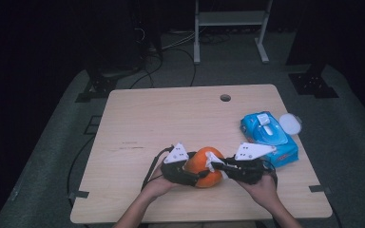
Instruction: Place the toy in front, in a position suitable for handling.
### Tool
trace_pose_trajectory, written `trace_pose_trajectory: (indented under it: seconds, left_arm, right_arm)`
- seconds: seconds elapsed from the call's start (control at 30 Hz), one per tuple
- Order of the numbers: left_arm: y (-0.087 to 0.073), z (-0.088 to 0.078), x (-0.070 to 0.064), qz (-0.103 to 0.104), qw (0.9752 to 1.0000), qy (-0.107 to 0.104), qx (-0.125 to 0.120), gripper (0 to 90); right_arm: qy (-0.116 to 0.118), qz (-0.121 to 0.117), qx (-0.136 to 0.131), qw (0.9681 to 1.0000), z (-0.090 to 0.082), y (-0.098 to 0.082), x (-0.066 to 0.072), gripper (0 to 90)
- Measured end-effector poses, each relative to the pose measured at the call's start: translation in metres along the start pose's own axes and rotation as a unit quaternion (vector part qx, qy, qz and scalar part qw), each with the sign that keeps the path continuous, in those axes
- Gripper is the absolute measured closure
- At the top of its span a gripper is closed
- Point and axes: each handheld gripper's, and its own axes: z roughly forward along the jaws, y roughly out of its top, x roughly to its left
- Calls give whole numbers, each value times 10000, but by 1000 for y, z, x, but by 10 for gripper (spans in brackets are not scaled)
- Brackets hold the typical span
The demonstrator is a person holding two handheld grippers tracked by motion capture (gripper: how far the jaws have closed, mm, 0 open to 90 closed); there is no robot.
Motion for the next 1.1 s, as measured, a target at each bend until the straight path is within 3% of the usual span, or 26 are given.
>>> trace_pose_trajectory:
  seconds: [0.17,0.23,0.3,0.37,0.47,0.53,0.63,0.7,0.83,0.93,1.0,1.1]
  left_arm:
    - [-1,3,2,-94,9999,82,-45,233]
    - [-1,5,2,-252,9996,135,-79,233]
    - [0,6,2,-295,9994,183,-80,233]
    - [-1,5,4,-331,9993,170,-81,233]
    - [-3,3,4,-353,9992,130,-120,234]
    - [-4,3,3,-233,9997,53,-89,233]
    - [-5,3,-3,114,9999,-71,-89,231]
    - [-5,5,-8,306,9994,-131,-49,227]
    - [-5,7,-15,536,9984,-151,52,206]
    - [-7,7,-16,538,9985,-96,22,208]
    - [-6,7,-15,484,9988,-4,-7,217]
    - [-5,6,-11,239,9996,141,-65,220]
  right_arm:
    - [-269,212,38,9994,-6,-11,-18,820]
    - [-378,87,46,9992,-7,-9,-12,820]
    - [-257,-90,38,9996,-2,-5,-1,819]
    - [-293,-336,139,9989,3,-2,8,820]
    - [-340,-302,133,9989,1,-1,3,821]
    - [-486,-147,123,9986,-5,-5,-8,821]
    - [-836,25,239,9962,-13,-13,-22,821]
    - [-697,175,249,9971,-15,-17,-25,821]
    - [-402,-107,143,9990,-10,-9,-5,820]
    - [-273,-250,104,9993,-8,-3,2,820]
    - [-380,-317,181,9986,-9,-3,-1,820]
    - [-691,-208,338,9968,-12,-11,-14,821]
